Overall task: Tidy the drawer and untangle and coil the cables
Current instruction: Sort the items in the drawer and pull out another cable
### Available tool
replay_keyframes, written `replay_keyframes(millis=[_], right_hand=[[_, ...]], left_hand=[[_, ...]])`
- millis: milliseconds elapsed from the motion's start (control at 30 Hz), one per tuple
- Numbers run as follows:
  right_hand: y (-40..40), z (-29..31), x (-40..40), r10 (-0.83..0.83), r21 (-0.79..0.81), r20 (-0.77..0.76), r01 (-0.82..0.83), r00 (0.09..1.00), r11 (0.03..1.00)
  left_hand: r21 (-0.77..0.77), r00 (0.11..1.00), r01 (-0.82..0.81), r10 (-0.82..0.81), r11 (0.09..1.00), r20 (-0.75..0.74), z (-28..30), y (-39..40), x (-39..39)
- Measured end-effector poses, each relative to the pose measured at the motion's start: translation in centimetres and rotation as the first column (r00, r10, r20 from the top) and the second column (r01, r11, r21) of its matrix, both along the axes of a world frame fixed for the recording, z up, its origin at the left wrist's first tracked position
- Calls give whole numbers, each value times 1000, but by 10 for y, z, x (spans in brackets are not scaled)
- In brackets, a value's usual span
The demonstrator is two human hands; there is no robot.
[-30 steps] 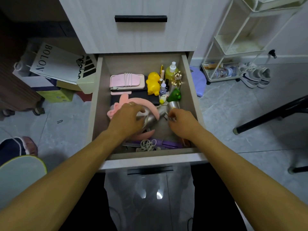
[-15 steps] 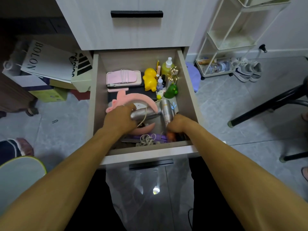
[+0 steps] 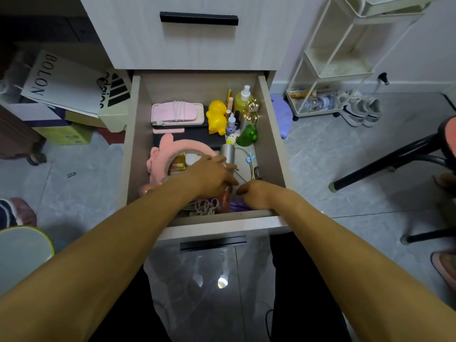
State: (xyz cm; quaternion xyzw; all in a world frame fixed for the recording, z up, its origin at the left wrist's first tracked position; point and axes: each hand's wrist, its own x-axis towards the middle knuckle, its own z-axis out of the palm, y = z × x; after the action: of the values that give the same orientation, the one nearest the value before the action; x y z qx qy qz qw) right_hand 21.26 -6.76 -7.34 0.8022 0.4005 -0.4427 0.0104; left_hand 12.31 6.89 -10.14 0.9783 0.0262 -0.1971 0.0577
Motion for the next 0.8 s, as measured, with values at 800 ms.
replay_keyframes(millis=[800], right_hand=[[9, -28, 10, 130, -227, 34, -119, 991, 967]], left_hand=[[339, 987, 162, -158, 927, -40, 16, 7, -33]])
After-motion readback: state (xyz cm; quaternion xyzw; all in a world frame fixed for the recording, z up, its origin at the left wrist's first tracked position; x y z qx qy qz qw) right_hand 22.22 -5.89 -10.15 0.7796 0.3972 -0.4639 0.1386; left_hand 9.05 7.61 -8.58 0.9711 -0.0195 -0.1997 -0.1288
